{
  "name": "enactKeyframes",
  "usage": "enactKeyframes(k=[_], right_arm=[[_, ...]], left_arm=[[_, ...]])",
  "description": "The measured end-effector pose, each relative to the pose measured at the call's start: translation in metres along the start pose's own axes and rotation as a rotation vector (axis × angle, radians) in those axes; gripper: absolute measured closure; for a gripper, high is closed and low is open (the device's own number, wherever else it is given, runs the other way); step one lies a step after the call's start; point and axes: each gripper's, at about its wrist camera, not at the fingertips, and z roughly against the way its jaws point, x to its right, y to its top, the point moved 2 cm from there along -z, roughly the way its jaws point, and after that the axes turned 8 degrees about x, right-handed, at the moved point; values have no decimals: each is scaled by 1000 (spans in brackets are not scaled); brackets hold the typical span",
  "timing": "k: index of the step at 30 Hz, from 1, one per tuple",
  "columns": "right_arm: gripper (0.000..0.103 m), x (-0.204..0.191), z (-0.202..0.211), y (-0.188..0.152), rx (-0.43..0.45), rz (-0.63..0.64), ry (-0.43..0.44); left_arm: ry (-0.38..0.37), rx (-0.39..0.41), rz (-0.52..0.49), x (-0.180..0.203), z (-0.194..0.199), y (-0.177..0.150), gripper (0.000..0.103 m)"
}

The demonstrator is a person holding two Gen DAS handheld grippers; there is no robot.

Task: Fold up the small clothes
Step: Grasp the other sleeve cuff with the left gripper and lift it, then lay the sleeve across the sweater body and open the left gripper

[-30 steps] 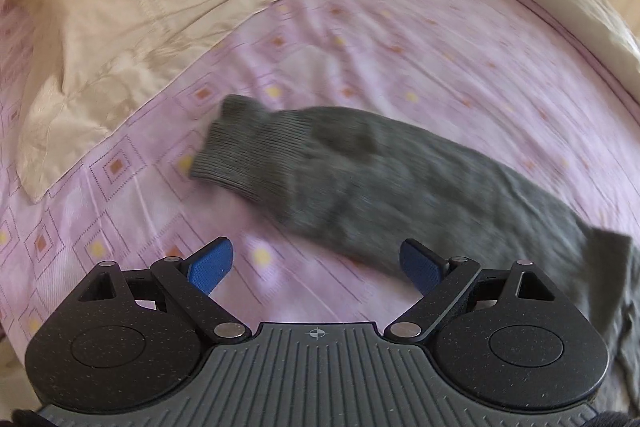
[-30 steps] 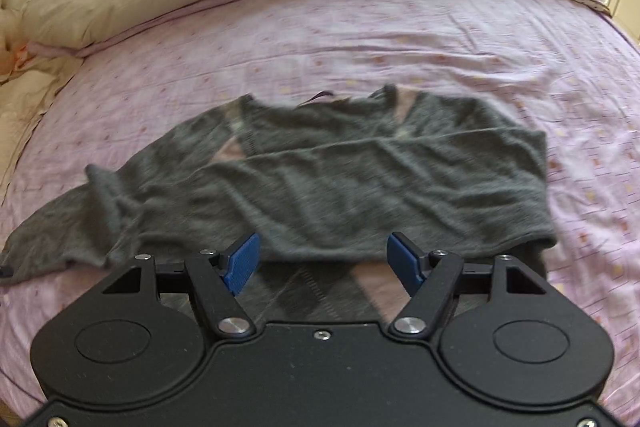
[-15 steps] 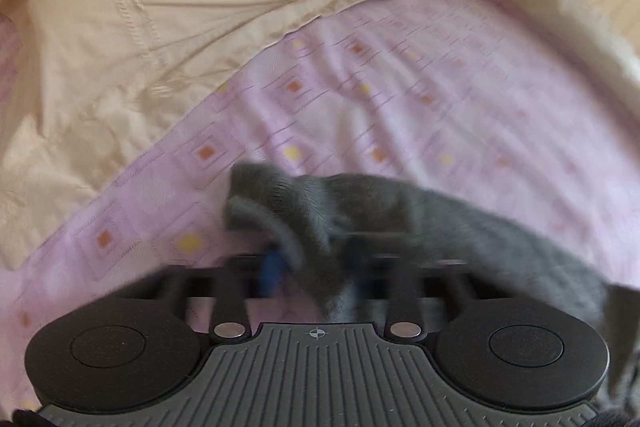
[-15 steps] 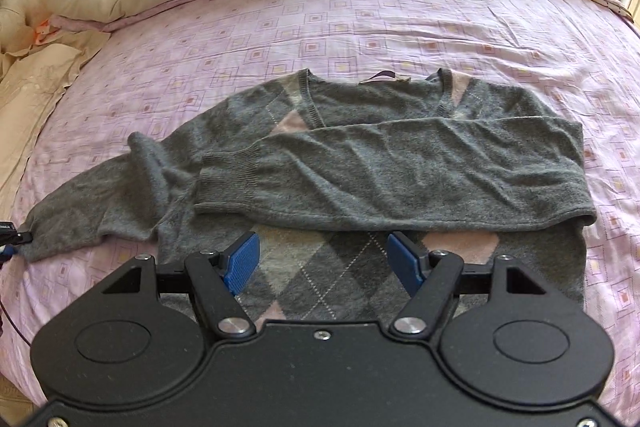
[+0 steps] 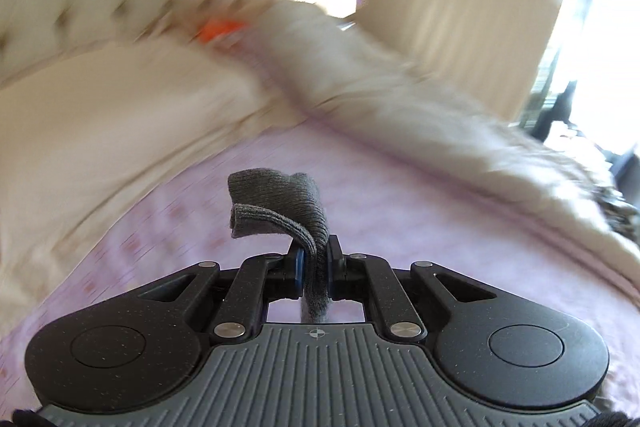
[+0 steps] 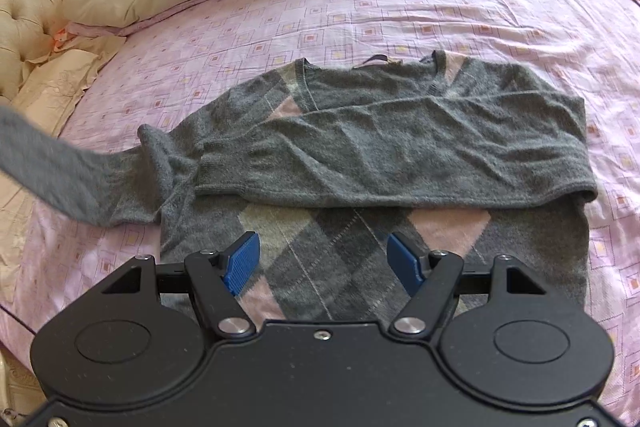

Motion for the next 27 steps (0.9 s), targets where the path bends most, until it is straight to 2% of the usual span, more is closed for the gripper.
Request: enactKeyframes(k=[4,8,13,16,18,20,22,24,27], right_arm=[[30,24,11,-2,12,-33,19],[30,54,24,-3,29,-66,20],[30,93,38,-7,41,-93,-4],[30,114,44,-9,39,-122,-26],[30,125,46,-10,36,-136,-37],[30,135,48,-12,33,-145,-46],[30,141,49,-13,33,-152,-51],[30,145,48,-12,33,-158,-55],[30,147,43,-10,33,-167,-60]], left_arm=[[-135,67,-54,78,16,10,94],[-265,81,-107,155,18,-4,94],[-404,-12,-125,239,3,-57,94],[-457,-86,-186,283,-13,-101,93],[-487,-156,-248,306,-26,-130,92],[-502,-223,-315,325,-41,-157,84],[-517,-273,-376,337,-39,-176,77],[-525,-288,-435,340,-38,-188,74],[-533,-263,-526,338,-30,-192,59]])
